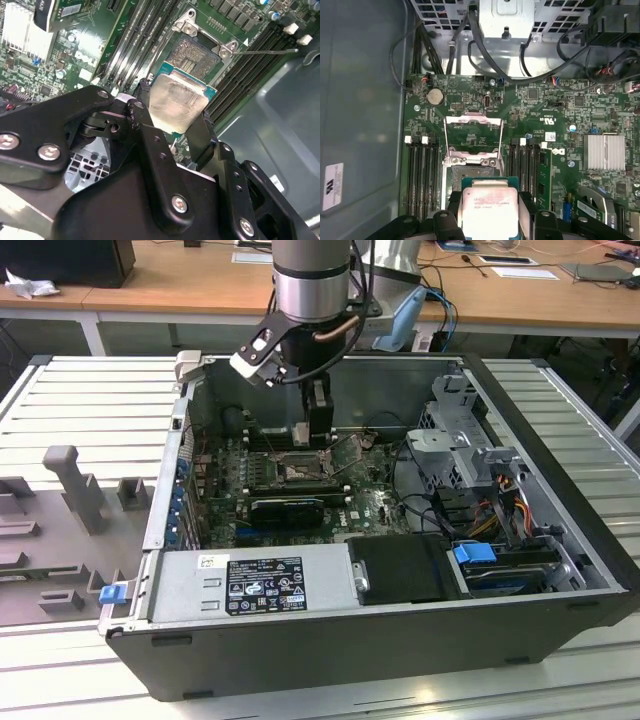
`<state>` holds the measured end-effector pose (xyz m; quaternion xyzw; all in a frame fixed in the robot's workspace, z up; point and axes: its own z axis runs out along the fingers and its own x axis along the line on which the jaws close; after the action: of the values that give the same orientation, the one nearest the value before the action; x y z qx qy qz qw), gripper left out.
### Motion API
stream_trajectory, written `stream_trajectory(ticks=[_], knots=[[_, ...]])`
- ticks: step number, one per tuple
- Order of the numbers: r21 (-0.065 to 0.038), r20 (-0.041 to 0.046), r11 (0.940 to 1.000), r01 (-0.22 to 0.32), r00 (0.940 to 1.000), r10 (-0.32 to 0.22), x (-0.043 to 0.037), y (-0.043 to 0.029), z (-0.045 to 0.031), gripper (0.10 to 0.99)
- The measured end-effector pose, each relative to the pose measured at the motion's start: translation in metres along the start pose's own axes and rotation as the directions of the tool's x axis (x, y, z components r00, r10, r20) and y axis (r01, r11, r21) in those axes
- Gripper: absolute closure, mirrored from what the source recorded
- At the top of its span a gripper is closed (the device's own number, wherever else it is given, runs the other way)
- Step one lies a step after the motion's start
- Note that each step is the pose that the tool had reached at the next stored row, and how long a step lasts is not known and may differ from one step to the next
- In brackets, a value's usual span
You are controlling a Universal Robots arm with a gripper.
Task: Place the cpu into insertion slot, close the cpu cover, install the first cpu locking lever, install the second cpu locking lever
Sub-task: 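Place the cpu into insertion slot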
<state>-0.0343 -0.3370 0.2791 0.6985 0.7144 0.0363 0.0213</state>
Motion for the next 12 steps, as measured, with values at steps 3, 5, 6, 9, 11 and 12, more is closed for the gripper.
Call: stream_trajectory(ticks=[3,5,6,9,11,12], knots=[[0.0,0.0015,1.0,0.0,1.0,0.0,-0.0002,-0.0009,0.009,0.553],[0.0,0.0015,1.0,0.0,1.0,0.0,-0.0001,-0.0016,0.0138,0.553],[0.0,0.0015,1.0,0.0,1.0,0.0,0.0003,-0.0018,0.0158,0.553],[0.0,0.0016,1.0,0.0,1.0,0.0,0.0033,-0.0049,0.0261,0.553],[0.0,0.0016,1.0,0.0,1.0,0.0,0.004,-0.0073,0.0293,0.553],[0.0,0.0014,1.0,0.0,1.0,0.0,0.0051,-0.0082,0.0328,0.553]])
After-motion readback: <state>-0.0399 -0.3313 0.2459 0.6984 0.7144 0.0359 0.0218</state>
